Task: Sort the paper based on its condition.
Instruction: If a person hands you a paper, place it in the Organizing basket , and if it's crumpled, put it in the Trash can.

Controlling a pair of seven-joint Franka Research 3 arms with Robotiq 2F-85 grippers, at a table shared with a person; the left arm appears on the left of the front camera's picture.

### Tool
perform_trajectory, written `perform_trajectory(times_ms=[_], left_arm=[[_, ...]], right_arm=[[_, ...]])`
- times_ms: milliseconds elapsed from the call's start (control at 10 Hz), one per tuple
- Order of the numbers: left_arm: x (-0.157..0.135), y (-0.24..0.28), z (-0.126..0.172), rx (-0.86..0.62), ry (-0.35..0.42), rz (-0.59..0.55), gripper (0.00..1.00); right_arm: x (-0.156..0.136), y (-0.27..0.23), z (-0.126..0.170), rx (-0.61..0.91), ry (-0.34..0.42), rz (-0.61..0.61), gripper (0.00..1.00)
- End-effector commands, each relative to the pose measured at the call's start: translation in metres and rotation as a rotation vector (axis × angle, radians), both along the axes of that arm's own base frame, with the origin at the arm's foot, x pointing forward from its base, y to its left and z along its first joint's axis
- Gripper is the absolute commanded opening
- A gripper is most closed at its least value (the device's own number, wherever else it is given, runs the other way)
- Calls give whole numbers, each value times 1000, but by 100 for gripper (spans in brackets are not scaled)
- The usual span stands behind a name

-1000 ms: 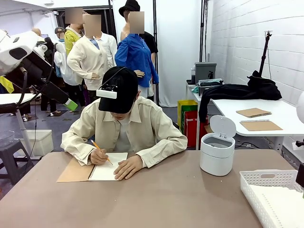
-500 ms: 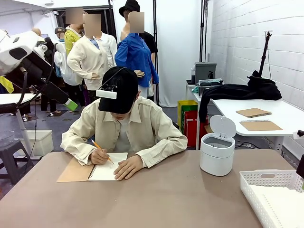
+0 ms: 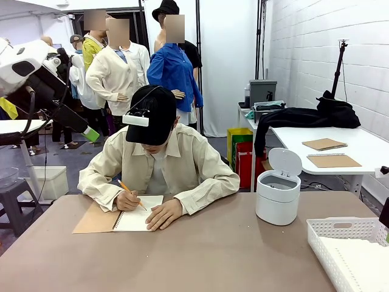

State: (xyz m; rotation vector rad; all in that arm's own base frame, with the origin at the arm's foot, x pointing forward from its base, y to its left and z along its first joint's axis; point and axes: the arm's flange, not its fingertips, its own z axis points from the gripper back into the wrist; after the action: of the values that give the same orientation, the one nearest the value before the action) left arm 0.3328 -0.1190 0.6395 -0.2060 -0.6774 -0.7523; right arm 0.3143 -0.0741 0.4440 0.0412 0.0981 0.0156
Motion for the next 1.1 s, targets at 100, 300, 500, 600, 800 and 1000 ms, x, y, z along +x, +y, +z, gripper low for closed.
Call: perform_trajectory(times_ms=[100, 300, 500, 600, 800, 1000], left_arm=[[0, 1, 0, -8, 4, -1, 100], [0, 1, 0, -8, 4, -1, 100], [0, 1, 0, -8, 4, -1, 100], [0, 1, 0, -8, 4, -1, 100], [0, 1, 0, -8, 4, -1, 100], [0, 1, 0, -8, 4, -1, 100]], right_arm=[[0, 0, 0, 0, 0, 0, 100], [-7, 39, 15, 55, -79, 372, 100], [-9, 85, 37, 85, -200, 625, 100], [-6, 110, 50, 111, -240, 744, 100], [12, 159, 80, 175, -382, 934, 100], [31, 196, 103, 239, -491, 1025, 100]])
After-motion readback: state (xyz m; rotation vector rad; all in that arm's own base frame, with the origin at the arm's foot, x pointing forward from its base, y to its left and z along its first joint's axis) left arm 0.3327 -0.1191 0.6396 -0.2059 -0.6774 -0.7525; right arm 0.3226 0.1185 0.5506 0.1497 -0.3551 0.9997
